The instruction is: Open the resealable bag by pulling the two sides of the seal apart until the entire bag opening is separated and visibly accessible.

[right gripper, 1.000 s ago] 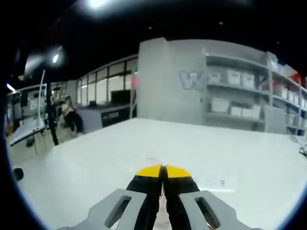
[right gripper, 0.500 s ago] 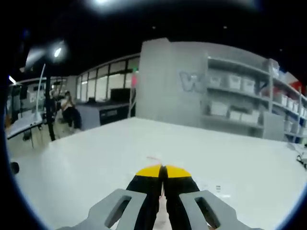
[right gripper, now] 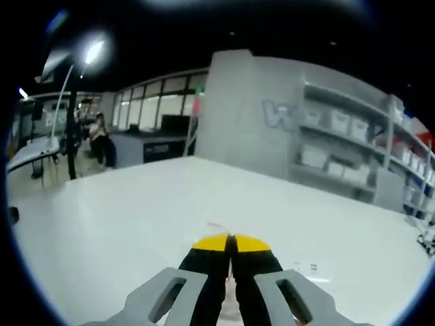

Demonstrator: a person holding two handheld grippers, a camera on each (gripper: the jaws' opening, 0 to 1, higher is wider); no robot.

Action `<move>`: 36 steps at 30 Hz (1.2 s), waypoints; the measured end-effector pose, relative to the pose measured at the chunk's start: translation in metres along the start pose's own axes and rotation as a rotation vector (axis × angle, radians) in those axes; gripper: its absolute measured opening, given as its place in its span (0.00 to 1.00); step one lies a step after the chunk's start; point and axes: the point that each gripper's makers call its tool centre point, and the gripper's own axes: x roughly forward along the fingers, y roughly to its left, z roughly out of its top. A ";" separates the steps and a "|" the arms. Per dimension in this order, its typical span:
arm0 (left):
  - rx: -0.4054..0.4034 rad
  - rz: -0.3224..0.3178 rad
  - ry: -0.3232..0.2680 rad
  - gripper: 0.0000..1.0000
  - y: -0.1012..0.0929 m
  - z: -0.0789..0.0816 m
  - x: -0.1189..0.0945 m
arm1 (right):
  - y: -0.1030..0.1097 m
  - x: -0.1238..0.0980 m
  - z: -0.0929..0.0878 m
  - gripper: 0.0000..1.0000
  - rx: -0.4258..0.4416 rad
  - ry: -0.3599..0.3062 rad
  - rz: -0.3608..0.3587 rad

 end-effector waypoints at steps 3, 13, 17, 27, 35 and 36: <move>0.001 0.001 -0.001 0.96 0.000 0.000 0.000 | 0.006 0.001 -0.001 0.00 -0.001 0.000 0.016; -0.001 -0.001 -0.003 0.96 0.000 0.000 -0.001 | 0.027 0.003 -0.025 0.00 0.033 0.031 0.072; -0.003 -0.001 -0.004 0.96 0.000 0.001 -0.001 | 0.032 0.005 -0.032 0.00 0.041 0.042 0.084; -0.012 -0.002 -0.003 0.96 0.001 0.001 0.000 | 0.050 0.006 -0.038 0.00 0.059 0.050 0.150; -0.017 -0.001 -0.009 0.96 0.002 0.002 0.000 | 0.063 0.004 -0.045 0.00 0.062 0.056 0.191; -0.018 -0.001 -0.010 0.96 0.002 0.002 0.000 | 0.064 0.004 -0.046 0.01 0.061 0.057 0.194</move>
